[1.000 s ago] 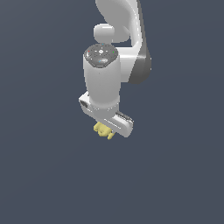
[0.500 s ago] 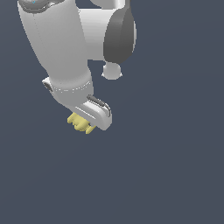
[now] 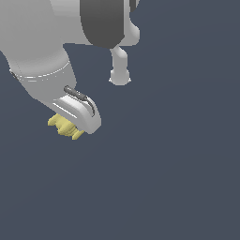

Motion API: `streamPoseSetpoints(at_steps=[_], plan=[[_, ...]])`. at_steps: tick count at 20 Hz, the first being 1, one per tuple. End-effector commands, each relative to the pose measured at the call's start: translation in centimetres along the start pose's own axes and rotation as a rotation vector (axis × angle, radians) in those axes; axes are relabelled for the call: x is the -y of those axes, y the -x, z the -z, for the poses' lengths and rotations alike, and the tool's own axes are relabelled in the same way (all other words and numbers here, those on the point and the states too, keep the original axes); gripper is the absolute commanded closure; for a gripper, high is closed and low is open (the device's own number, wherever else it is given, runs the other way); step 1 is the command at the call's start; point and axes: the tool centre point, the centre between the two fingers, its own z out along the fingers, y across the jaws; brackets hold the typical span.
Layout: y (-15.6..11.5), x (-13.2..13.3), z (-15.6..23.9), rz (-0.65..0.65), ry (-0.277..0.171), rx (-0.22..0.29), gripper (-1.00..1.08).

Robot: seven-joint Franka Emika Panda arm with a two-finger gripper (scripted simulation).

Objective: Pick up the object and move it to a goal position.

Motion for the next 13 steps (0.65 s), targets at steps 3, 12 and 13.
streamPoseSetpoints(at_steps=[3,12,13], plan=[[-0.8,-0.5,1.1,0.001,0.0,0.001,1.08],[-1.4,-0.8,1.8,0.001,0.0,0.001,1.08],[-1.4,-0.8,1.8,0.001,0.0,0.001,1.08]])
